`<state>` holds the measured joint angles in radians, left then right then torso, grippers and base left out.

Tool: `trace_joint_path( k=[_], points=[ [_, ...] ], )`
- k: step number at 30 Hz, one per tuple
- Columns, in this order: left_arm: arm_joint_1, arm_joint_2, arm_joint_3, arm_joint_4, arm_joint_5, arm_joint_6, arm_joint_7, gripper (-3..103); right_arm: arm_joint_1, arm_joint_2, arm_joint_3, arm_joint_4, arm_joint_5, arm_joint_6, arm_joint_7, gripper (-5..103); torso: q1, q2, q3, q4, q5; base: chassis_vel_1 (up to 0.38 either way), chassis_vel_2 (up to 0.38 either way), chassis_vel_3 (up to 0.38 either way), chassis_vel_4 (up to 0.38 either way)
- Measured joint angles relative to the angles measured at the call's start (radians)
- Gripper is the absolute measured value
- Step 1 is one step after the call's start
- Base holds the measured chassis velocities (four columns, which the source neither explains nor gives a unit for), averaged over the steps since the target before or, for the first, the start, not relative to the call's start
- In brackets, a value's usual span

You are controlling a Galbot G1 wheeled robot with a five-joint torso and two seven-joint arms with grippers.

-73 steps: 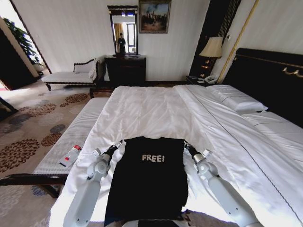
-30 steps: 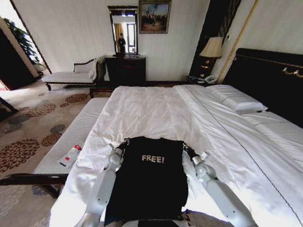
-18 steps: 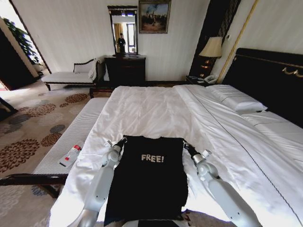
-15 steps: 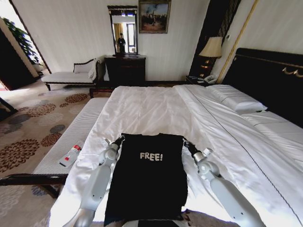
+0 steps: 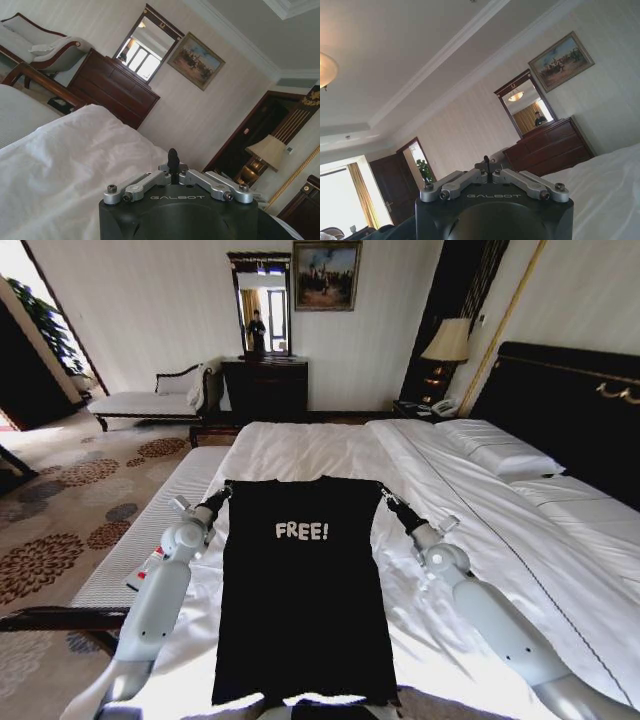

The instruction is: Fold the clothes on the bed.

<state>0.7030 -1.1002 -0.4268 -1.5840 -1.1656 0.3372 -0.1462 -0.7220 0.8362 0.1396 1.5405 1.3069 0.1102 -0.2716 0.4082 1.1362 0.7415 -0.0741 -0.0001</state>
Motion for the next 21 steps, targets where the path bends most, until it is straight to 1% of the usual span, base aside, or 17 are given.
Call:
trace_joint_path(
  k=[3,6,8,10,11,13,15,16,19,21],
  points=[
    [0.021,0.018,0.002,-0.040,-0.011,0.002,-0.001,1,0.021,-0.004,-0.005,0.029,0.006,0.006,0.010,0,0.000,0.000,0.000,-0.0003,0.0000,0.000,0.000,0.000,0.000],
    [0.059,0.029,-0.002,-0.070,-0.011,0.002,0.001,1,-0.015,-0.004,0.012,0.056,0.000,0.006,0.022,0,0.000,0.000,0.000,-0.0001,-0.0002,0.000,0.000,0.000,0.000],
    [0.131,0.041,-0.011,-0.115,-0.007,0.002,0.008,1,-0.091,-0.004,0.036,0.087,-0.021,0.007,0.035,0,0.000,0.000,0.000,-0.0001,0.0000,0.000,0.000,0.000,0.000],
    [0.221,0.049,-0.023,-0.189,-0.003,0.002,0.013,1,-0.191,-0.004,0.068,0.133,-0.041,0.012,0.055,0,0.000,0.000,0.000,-0.0002,0.0003,0.000,0.000,0.000,0.000],
    [0.221,0.049,-0.023,-0.189,-0.003,0.002,0.013,1,-0.191,-0.004,0.068,0.133,-0.041,0.012,0.055,0,0.000,0.000,0.000,-0.0002,0.0003,0.000,0.000,0.000,0.000],
    [0.296,0.054,-0.036,-0.250,0.008,0.001,0.018,1,-0.274,-0.009,0.100,0.182,-0.059,0.018,0.071,0,0.000,0.000,0.000,-0.0004,0.0003,0.000,0.000,0.000,0.000],
    [0.379,0.057,-0.062,-0.318,0.014,-0.001,0.021,1,-0.372,-0.014,0.132,0.238,-0.100,0.025,0.087,0,-0.001,0.000,0.000,-0.0005,0.0001,0.000,0.000,0.000,0.000],
    [0.379,0.057,-0.062,-0.318,0.014,-0.001,0.021,1,-0.372,-0.014,0.132,0.238,-0.100,0.025,0.087,0,-0.001,0.000,0.000,-0.0005,0.0001,0.000,0.000,0.000,0.000],
    [0.496,0.057,-0.111,-0.395,0.014,-0.005,0.019,1,-0.488,-0.007,0.164,0.301,-0.162,0.031,0.124,0,-0.001,0.000,0.000,-0.0004,0.0001,0.000,0.000,0.000,0.000],
    [0.599,0.054,-0.157,-0.449,0.010,-0.005,0.017,1,-0.573,0.000,0.199,0.348,-0.182,0.031,0.175,0,-0.001,0.000,0.000,0.0000,0.0002,0.000,0.000,0.000,0.000]
  ],
)
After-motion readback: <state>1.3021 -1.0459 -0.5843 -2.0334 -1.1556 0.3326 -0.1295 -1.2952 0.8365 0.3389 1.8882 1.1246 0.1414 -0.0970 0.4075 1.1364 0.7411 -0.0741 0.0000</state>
